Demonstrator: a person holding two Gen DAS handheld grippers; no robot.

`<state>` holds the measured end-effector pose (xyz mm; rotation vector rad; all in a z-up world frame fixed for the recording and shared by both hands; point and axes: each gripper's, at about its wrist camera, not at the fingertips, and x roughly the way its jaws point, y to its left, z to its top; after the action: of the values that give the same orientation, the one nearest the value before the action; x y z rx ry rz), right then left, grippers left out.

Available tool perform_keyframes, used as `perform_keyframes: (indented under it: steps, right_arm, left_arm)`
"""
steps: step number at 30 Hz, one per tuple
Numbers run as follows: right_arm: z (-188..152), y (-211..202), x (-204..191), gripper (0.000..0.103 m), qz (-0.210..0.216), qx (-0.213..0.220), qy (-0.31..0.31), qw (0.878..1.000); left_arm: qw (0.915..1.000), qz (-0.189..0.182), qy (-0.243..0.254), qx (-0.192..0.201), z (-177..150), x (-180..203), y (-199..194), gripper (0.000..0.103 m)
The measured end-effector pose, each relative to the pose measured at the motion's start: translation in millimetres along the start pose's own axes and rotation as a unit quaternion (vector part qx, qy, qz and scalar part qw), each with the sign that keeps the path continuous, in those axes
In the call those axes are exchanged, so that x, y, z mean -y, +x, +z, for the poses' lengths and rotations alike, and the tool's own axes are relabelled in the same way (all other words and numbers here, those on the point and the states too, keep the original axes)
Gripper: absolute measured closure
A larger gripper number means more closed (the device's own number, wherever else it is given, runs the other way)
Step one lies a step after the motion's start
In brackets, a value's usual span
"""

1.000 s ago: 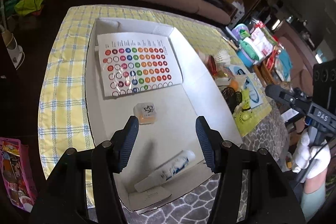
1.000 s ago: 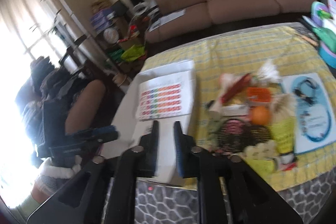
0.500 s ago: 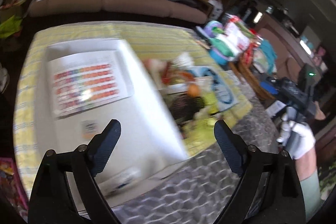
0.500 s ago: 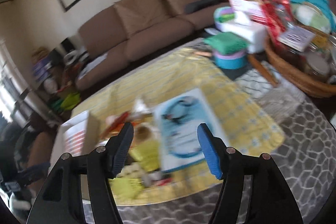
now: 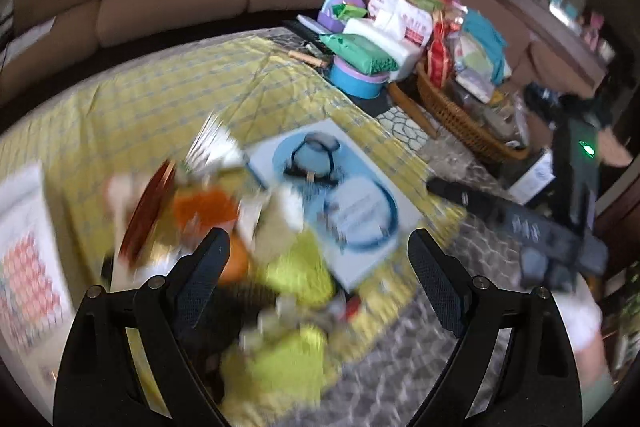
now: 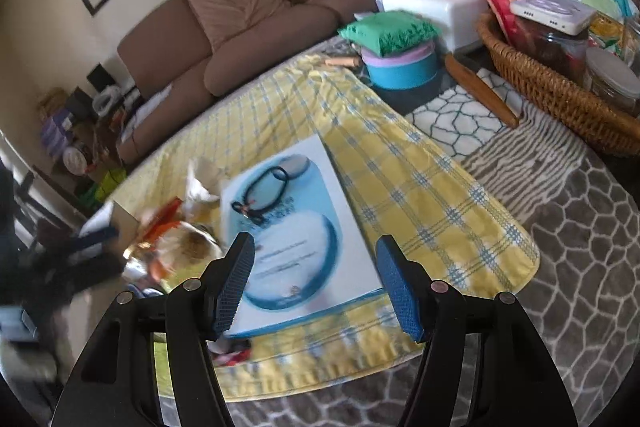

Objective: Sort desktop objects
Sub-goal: 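Return the left tool to the blue booklet and grasp the black hair tie, then carry the hair tie toward the box with the left tool while the right tool grasps a yellow shuttlecock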

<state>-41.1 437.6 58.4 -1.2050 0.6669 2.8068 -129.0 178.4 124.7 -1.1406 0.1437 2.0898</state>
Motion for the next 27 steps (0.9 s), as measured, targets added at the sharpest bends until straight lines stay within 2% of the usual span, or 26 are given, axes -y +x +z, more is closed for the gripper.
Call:
perform_keyframes:
  steps: [3,5,9,13,17,19,20,21,23,27]
  right_arm:
    - [-1.4,2.3,1.3,0.037,0.000,-0.006,-0.014,1.000]
    - [-1.3,4.5,1.1,0.037,-0.004,-0.009,-0.028,1.000]
    - [-2.6,14.0,4.4,0.037,-0.015,-0.027,-0.050,0.998]
    - [-1.8,14.0,12.9,0.037,-0.008,-0.030,-0.034,0.999]
    - [0.3,7.8,12.6,0.037,-0.001,-0.022,-0.032,0.999]
    - [1.7,6.2,9.6,0.037,0.004,-0.020,-0.034,0.999]
    - [2.6,6.5,8.3,0.037,0.007,-0.019,-0.035,0.999]
    - [3.0,6.7,6.6,0.037,0.011,-0.020,-0.036,0.999]
    - [3.1,7.4,2.4,0.040,0.021,-0.023,-0.039,0.999]
    - [1.3,8.8,-8.8,0.044,0.042,-0.027,-0.052,0.997]
  left_arm:
    - [0.9980,0.026,0.055,-0.014,21.5,13.7,32.4,0.013]
    - [0.9938,0.045,0.096,-0.032,31.3,20.8,56.1,0.013]
    - [0.9796,0.080,0.170,-0.070,43.1,34.5,99.0,0.014]
    - [0.9656,0.086,0.230,-0.086,41.7,52.0,120.3,0.015]
    - [0.9505,0.099,0.266,-0.126,35.3,59.7,147.4,0.041]
    - [0.9512,0.092,0.264,-0.131,34.8,58.0,153.3,0.044]
    - [0.9544,0.083,0.255,-0.130,36.0,56.7,153.1,0.055]
    - [0.9573,0.075,0.246,-0.132,37.1,54.3,152.2,0.081]
    - [0.9610,0.072,0.233,-0.131,37.9,50.6,150.6,0.101]
    - [0.9679,0.069,0.213,-0.114,35.6,42.2,137.7,0.101]
